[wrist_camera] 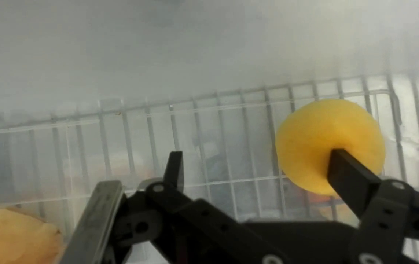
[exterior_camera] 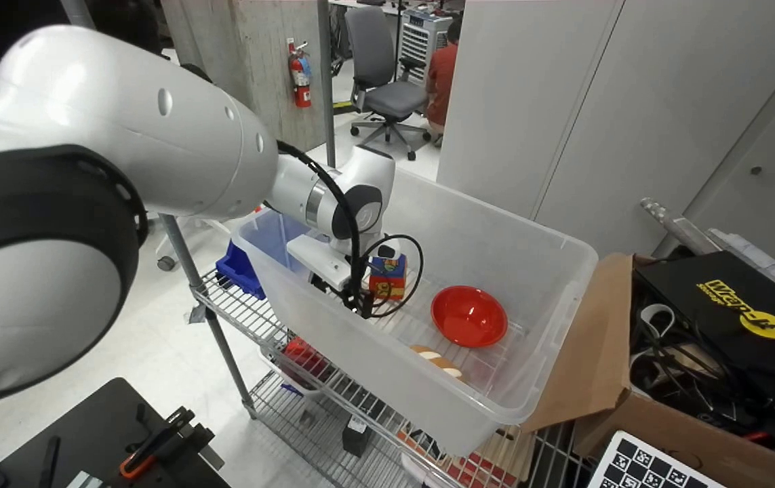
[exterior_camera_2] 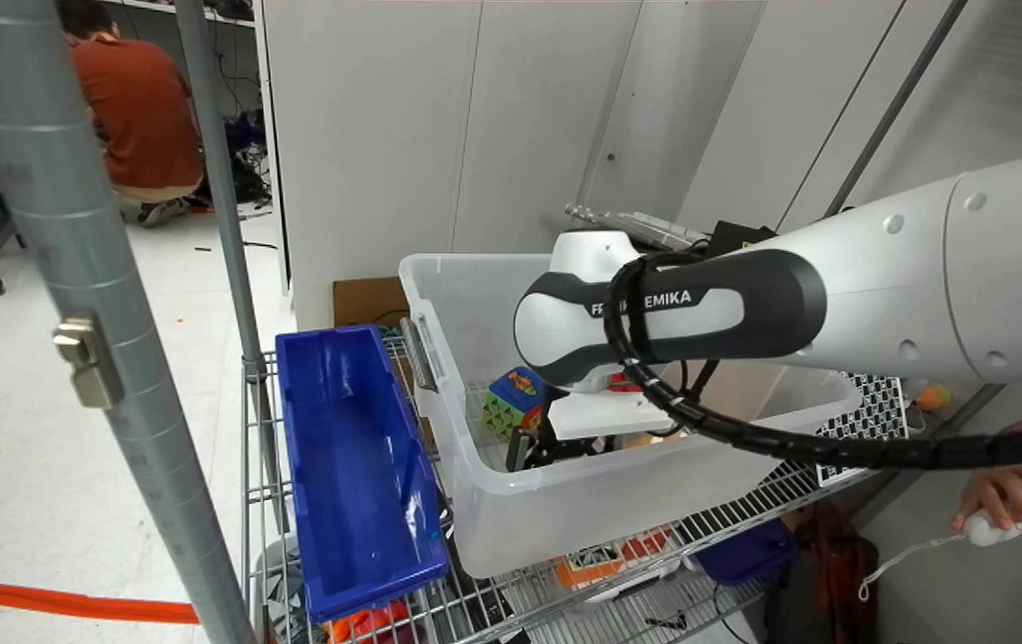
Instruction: Put the yellow ball in the bowl
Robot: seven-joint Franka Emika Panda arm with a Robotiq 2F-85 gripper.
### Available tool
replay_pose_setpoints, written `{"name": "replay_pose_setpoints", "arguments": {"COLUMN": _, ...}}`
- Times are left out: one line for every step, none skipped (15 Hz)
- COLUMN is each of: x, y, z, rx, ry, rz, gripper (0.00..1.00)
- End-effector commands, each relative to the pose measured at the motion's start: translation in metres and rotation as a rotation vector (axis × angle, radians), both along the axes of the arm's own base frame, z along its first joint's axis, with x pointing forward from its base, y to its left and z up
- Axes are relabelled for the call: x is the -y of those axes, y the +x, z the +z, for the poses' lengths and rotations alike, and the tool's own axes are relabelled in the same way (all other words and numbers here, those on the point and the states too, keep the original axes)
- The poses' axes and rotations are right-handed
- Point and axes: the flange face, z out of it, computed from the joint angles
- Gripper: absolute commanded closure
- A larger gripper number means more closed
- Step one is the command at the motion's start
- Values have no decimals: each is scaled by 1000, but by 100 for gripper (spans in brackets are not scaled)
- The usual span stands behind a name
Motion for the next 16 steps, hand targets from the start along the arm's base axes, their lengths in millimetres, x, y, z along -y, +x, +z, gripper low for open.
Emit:
{"name": "replay_pose_setpoints", "arguments": {"x": -14, "y": 14, "z": -14, "rx": 80, "ry": 24, "rz": 76, "gripper": 0}}
{"name": "replay_pose_setpoints", "arguments": {"x": -18, "y": 16, "z": -13, "rx": 107, "ry": 44, "rz": 93, "gripper": 0}}
{"name": "replay_pose_setpoints", "arguments": {"x": -22, "y": 17, "z": -14, "rx": 123, "ry": 61, "rz": 104, "gripper": 0}}
{"name": "replay_pose_setpoints", "arguments": {"x": -26, "y": 17, "z": -15, "rx": 126, "ry": 83, "rz": 99, "gripper": 0}}
{"name": "replay_pose_setpoints", "arguments": {"x": -30, "y": 16, "z": -17, "rx": 122, "ry": 104, "rz": 83, "gripper": 0}}
{"name": "replay_pose_setpoints", "arguments": {"x": -35, "y": 12, "z": -24, "rx": 101, "ry": 122, "rz": 58, "gripper": 0}}
{"name": "replay_pose_setpoints", "arguments": {"x": -38, "y": 8, "z": -28, "rx": 81, "ry": 140, "rz": 39, "gripper": 0}}
{"name": "replay_pose_setpoints", "arguments": {"x": -41, "y": 5, "z": -34, "rx": 61, "ry": 162, "rz": 11, "gripper": 0}}
{"name": "replay_pose_setpoints", "arguments": {"x": -44, "y": 3, "z": -38, "rx": 45, "ry": 183, "rz": -15, "gripper": 9}}
{"name": "replay_pose_setpoints", "arguments": {"x": -42, "y": 6, "z": -34, "rx": 39, "ry": 205, "rz": -43, "gripper": 28}}
{"name": "replay_pose_setpoints", "arguments": {"x": -41, "y": 8, "z": -35, "rx": 36, "ry": 224, "rz": -70, "gripper": 34}}
{"name": "replay_pose_setpoints", "arguments": {"x": -40, "y": 11, "z": -33, "rx": 37, "ry": 241, "rz": -93, "gripper": 42}}
{"name": "replay_pose_setpoints", "arguments": {"x": -38, "y": 14, "z": -31, "rx": 44, "ry": 254, "rz": -111, "gripper": 51}}
{"name": "replay_pose_setpoints", "arguments": {"x": -37, "y": 16, "z": -29, "rx": 52, "ry": 260, "rz": -121, "gripper": 58}}
{"name": "replay_pose_setpoints", "arguments": {"x": -35, "y": 18, "z": -27, "rx": 52, "ry": 260, "rz": -130, "gripper": 66}}
{"name": "replay_pose_setpoints", "arguments": {"x": -33, "y": 19, "z": -24, "rx": 54, "ry": 261, "rz": -142, "gripper": 72}}
